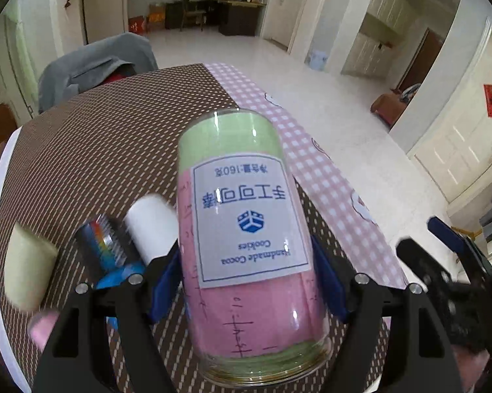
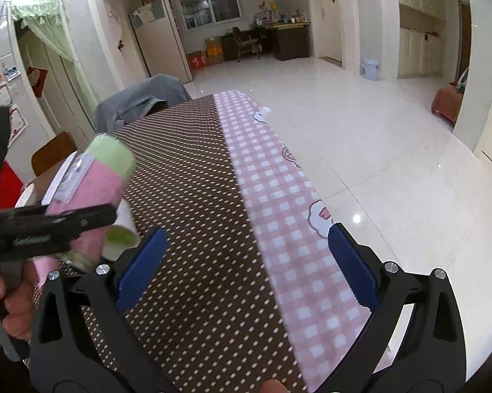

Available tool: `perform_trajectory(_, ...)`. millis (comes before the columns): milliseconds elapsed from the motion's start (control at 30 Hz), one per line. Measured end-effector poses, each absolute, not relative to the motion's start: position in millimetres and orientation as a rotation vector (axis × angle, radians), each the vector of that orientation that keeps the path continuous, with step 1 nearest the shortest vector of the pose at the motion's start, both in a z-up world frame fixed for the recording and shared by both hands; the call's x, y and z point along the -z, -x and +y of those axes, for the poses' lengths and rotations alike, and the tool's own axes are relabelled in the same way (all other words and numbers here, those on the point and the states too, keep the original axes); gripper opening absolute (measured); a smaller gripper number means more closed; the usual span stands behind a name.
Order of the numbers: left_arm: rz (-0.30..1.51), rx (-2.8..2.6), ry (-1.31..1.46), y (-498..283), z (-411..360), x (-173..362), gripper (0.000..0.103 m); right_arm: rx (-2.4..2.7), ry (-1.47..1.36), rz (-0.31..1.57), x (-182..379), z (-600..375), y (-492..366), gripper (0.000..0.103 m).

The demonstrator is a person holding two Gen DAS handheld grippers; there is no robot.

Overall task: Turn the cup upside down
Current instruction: 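Lift the jar with the left tool and stand it upright on the table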

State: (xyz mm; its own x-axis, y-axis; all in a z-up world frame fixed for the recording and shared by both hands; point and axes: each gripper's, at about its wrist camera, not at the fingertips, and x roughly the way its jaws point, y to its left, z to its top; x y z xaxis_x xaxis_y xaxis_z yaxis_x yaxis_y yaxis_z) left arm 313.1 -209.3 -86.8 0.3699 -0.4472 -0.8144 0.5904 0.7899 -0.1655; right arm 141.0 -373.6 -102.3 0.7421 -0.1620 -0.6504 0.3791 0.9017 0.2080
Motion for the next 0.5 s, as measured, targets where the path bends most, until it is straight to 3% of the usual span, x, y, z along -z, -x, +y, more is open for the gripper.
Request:
perform_trajectory(267,0.939,0.644,-0.083,-243.5,-134.0,81.6,0.072,0.221,-0.31,0.642,101.8,-327.3,-116.0,0.097)
perform_trajectory(500,0.956,0.588,-0.01,-213.5,-97.2,111.3,0.072,0.161,-0.264,0.647,112.0,-296.9,-106.1,0.097)
